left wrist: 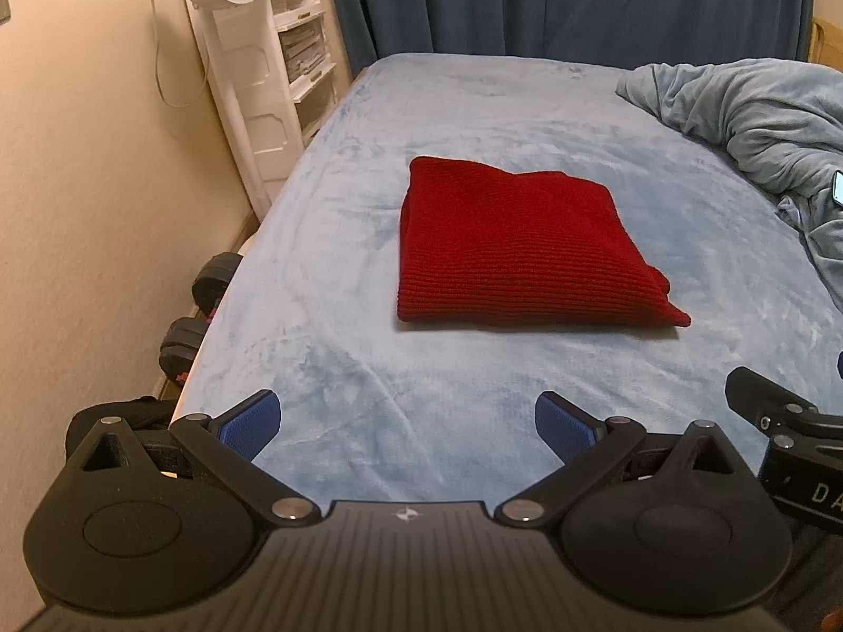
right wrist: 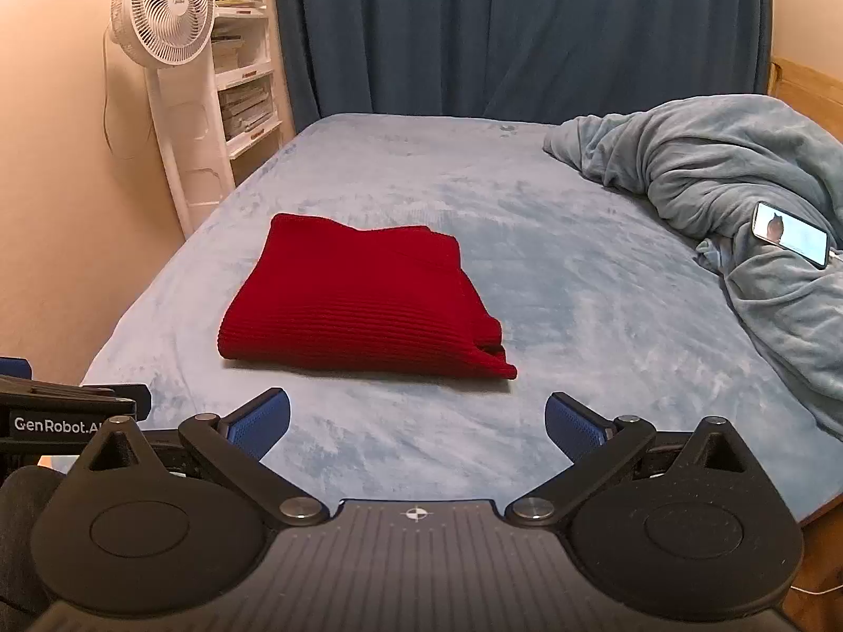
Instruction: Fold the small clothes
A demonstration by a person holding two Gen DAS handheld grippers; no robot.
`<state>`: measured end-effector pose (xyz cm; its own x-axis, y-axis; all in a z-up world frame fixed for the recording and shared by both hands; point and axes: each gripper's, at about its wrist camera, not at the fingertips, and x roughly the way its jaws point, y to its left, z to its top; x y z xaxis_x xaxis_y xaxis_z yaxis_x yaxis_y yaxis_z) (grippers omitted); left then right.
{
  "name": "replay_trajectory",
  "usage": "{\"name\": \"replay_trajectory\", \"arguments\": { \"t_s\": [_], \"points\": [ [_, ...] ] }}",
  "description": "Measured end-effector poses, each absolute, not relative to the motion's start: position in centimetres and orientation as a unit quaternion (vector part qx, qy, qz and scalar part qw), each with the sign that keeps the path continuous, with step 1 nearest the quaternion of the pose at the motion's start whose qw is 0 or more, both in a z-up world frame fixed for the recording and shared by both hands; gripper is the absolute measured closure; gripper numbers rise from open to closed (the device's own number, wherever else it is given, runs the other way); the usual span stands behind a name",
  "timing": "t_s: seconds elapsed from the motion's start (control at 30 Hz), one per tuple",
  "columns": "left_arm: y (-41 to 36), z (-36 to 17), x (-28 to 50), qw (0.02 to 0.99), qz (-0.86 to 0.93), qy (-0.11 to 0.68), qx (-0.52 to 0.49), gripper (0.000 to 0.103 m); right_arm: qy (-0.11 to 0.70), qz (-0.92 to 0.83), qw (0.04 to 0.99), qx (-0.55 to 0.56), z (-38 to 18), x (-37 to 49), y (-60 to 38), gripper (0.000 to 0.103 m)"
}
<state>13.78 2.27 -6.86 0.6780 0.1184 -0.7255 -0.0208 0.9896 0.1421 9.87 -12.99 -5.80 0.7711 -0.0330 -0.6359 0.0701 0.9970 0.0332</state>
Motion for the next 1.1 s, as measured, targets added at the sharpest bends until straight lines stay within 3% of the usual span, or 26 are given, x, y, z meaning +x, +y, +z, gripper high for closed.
{"name": "replay_trajectory", "arguments": {
  "t_s": [1.1],
  "points": [
    [2.04, -6.63, 13.96, 0.914, 0.041, 0.400, 0.062, 0.000, 0.341, -0.014, 0.940, 0.007, -5.69, 10.28, -12.45, 0.001]
  ]
}}
